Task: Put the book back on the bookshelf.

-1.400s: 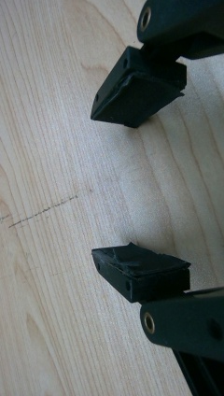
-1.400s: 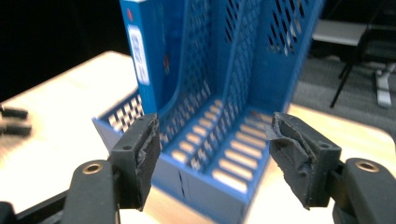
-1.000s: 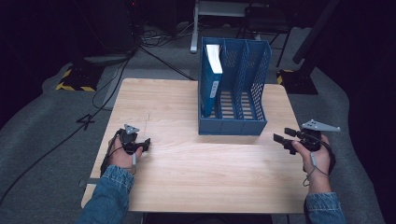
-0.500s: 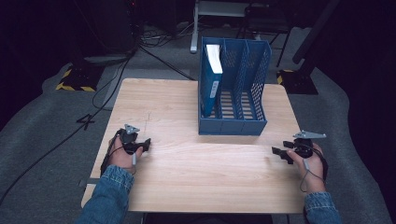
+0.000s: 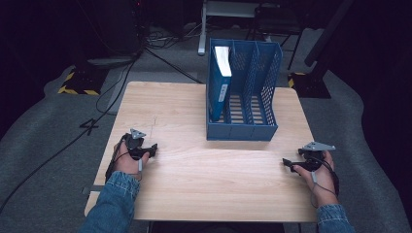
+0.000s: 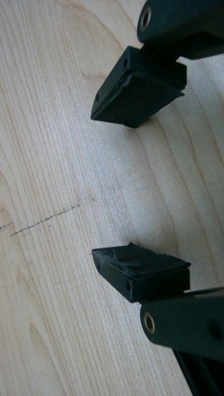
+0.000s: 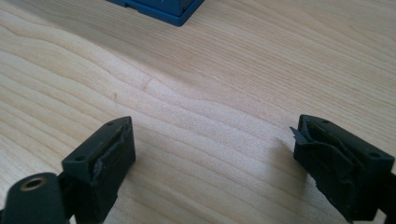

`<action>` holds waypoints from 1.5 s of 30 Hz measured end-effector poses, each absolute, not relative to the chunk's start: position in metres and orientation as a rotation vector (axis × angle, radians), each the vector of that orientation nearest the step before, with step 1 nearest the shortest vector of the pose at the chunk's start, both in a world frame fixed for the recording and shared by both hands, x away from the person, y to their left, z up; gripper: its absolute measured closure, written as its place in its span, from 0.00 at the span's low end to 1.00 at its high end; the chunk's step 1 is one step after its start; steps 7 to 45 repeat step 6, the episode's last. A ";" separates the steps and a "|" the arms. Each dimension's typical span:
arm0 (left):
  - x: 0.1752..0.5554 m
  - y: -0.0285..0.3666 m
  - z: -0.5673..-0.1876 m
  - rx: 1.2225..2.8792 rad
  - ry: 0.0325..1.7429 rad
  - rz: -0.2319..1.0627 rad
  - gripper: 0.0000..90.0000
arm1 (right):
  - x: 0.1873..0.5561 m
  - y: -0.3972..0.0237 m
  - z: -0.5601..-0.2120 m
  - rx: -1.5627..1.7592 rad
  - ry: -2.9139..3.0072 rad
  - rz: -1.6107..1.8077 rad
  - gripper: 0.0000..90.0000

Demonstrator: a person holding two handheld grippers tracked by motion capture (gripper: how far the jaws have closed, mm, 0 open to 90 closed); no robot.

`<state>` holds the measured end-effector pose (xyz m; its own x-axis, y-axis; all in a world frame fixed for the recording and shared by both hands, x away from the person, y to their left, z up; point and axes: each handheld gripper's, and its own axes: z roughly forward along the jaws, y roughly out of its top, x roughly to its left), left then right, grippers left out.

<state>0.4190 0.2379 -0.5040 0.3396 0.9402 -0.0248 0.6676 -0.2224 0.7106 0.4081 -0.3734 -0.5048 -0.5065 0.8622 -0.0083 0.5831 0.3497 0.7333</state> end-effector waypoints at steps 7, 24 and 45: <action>0.418 0.238 -0.504 1.985 1.382 0.546 0.33 | 0.408 -0.373 -0.505 1.291 2.206 0.958 0.15; 0.418 0.238 -0.504 1.985 1.382 0.546 0.33 | 0.408 -0.373 -0.505 1.291 2.206 0.958 0.15; 0.418 0.238 -0.504 1.985 1.382 0.546 0.33 | 0.408 -0.373 -0.505 1.291 2.206 0.958 0.15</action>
